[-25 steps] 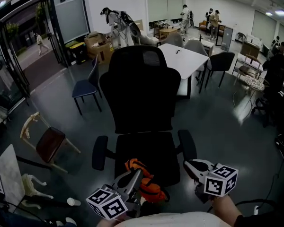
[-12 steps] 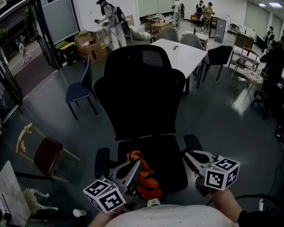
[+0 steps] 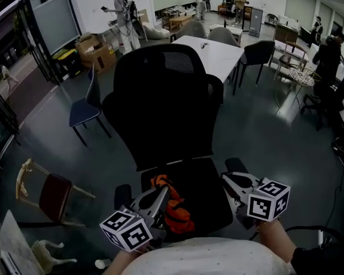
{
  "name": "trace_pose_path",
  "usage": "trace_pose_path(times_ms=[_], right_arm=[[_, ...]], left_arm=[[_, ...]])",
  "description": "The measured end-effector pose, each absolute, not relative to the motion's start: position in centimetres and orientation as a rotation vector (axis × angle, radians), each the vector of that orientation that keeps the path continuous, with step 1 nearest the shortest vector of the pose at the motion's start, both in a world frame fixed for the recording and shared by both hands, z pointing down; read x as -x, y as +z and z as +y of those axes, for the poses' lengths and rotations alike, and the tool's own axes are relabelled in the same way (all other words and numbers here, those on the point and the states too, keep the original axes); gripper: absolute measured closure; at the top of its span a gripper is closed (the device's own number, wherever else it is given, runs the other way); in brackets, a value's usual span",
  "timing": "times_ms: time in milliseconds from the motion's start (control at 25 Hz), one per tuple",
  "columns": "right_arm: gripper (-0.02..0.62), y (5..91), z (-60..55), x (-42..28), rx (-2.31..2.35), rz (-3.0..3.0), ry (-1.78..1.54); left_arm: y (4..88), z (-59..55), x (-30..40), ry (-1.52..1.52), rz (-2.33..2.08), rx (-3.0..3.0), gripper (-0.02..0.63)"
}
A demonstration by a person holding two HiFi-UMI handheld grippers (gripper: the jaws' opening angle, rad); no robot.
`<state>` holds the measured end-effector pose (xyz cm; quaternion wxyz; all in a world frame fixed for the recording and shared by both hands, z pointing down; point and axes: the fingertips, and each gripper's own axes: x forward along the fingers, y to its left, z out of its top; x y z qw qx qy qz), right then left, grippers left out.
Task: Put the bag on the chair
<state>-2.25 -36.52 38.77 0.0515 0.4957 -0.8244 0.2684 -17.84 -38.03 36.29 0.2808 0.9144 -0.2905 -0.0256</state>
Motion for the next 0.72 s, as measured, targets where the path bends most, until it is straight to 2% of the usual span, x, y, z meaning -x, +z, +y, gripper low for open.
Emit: trace_pose_path(times_ms=[720], right_arm=[[0.589,40.7,-38.1,-0.9,-1.570,-2.392,0.860]], left_arm=[[43.6,-43.7,18.1,0.065,-0.822,-2.349,0.607]])
